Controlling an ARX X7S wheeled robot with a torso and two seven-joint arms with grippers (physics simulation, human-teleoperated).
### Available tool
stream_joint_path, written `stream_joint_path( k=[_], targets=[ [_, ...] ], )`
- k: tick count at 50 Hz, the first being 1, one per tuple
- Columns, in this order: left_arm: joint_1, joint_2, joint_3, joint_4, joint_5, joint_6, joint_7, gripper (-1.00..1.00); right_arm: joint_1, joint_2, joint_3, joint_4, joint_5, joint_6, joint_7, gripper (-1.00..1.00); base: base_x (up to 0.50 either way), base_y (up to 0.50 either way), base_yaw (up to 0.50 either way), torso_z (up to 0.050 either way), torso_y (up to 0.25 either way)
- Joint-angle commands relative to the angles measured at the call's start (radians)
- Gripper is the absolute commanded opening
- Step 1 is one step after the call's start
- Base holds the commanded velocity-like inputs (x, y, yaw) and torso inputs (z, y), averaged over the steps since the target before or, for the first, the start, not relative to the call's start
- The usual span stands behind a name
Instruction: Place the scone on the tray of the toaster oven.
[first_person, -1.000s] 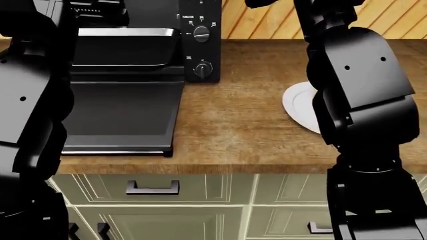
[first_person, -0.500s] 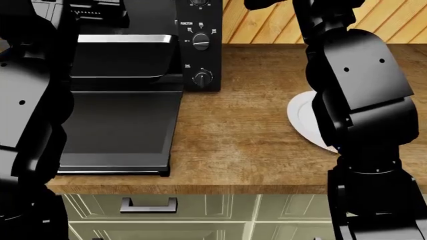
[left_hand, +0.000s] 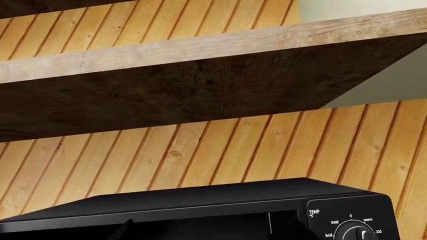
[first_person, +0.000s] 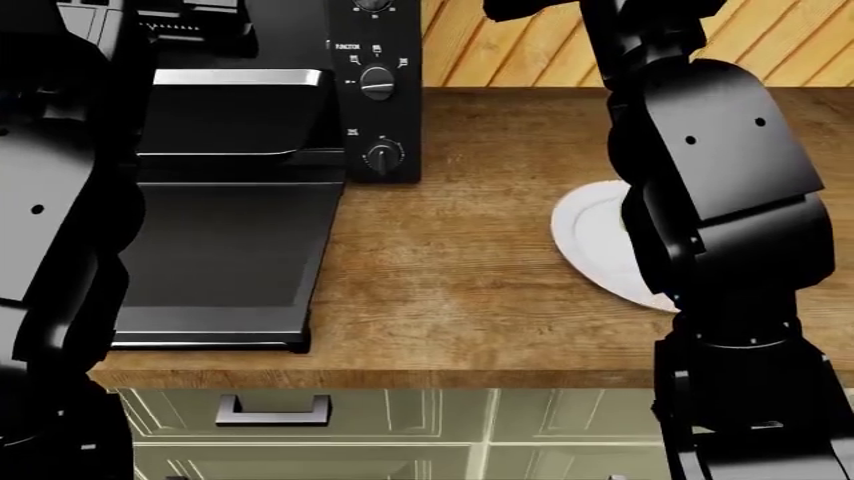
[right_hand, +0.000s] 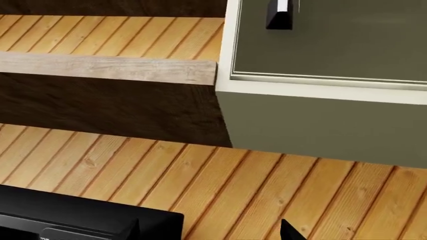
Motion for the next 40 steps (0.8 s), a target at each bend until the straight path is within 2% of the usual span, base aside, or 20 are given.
stream_joint_path(
  k=[1,10,19,22,23,26,40],
  targets=[
    [0.002,-0.002,0.001,0.004,-0.006,-0.003,-0.003,1.0,-0.005,0.002,0.001,-0.01,0.014,0.002,0.004,1.0,0.0,-0.19,0.0,0.0,0.0],
    [-0.008,0.001,0.006,-0.016,0.0,0.021,-0.003,1.0,-0.005,0.02,-0.007,-0.022,-0.002,0.045,0.035,1.0,0.0,-0.05,0.0,0.0,0.0],
    [0.003,0.014,0.004,-0.029,0.002,0.055,-0.012,1.0,-0.023,0.093,0.008,-0.118,0.007,0.278,0.095,1.0,0.0,0.0,0.0,0.0,0.0],
    [0.015,0.017,0.0,-0.024,0.0,0.061,-0.016,1.0,-0.021,0.11,0.038,-0.144,0.02,0.386,0.131,1.0,0.0,0.0,0.0,0.0,0.0],
    [0.015,0.018,-0.001,-0.025,-0.001,0.063,-0.017,1.0,-0.007,0.128,0.009,-0.145,0.014,0.437,0.122,1.0,0.0,0.0,0.0,0.0,0.0],
    [0.017,0.017,-0.006,-0.024,-0.001,0.068,-0.021,1.0,-0.031,0.129,0.078,-0.163,0.038,0.464,0.155,1.0,0.0,0.0,0.0,0.0,0.0],
    [0.021,0.025,-0.007,-0.026,-0.007,0.084,-0.027,1.0,-0.077,0.17,0.162,-0.256,0.107,0.663,0.184,1.0,0.0,0.0,0.0,0.0,0.0]
  ],
)
